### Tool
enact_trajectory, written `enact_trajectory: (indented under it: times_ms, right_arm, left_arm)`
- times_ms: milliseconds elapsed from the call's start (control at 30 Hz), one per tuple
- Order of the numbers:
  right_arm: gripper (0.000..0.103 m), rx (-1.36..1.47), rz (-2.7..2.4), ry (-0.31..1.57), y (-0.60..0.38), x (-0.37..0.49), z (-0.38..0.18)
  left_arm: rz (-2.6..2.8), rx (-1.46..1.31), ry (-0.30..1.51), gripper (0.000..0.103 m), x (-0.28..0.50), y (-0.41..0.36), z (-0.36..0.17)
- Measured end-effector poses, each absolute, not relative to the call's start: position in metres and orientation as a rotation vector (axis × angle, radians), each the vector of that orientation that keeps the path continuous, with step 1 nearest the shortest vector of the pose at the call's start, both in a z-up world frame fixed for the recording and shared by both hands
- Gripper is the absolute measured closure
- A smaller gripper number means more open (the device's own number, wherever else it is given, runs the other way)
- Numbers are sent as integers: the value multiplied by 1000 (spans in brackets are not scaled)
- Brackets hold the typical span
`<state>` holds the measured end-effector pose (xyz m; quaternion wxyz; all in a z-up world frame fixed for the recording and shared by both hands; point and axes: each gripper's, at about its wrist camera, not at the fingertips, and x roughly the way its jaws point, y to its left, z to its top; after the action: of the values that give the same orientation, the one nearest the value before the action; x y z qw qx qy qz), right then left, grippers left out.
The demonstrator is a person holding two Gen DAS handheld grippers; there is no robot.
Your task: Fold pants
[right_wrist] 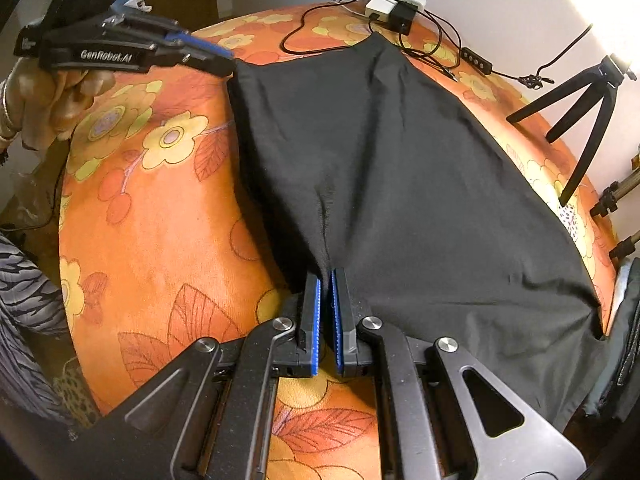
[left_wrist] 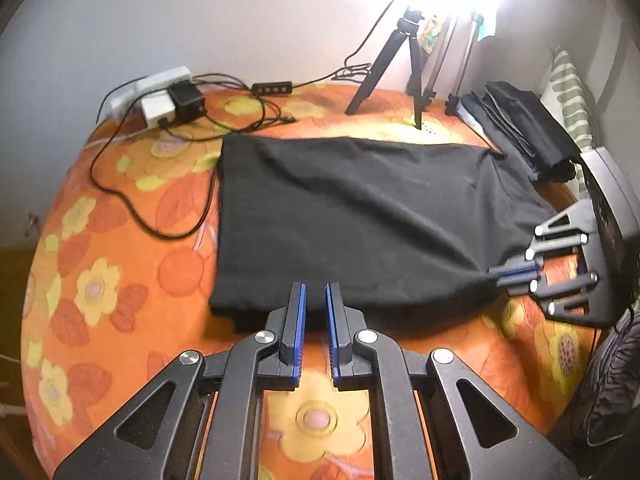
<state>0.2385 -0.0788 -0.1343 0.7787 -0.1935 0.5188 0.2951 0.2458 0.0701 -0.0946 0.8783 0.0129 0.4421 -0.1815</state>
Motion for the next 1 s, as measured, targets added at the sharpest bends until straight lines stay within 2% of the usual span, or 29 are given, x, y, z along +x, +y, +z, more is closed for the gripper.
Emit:
enact_trajectory:
  times_ms: [100, 200, 333, 367, 733, 1000]
  right_arm:
    - [96, -435, 642, 1125, -75, 237, -137]
    - [90, -412, 653, 1125, -80, 232, -130]
    - [74, -273, 644, 1073, -116, 217, -104]
    - [73, -232, 625, 1061, -127, 213, -98]
    - [72, 125, 71, 973, -308, 175, -75]
    - [72, 150, 53, 966, -331, 178, -85]
  left_arm:
    - [-393, 56, 941, 94, 255, 58, -101]
    - [-394, 97, 971, 94, 261, 45, -110]
    - [-426, 130, 951, 94, 257, 23, -107]
    - [-438, 155, 940, 94, 254, 14, -105]
    - [-600, 292, 895, 94, 248, -85, -91]
    - [-724, 307, 881, 94, 259, -159, -83]
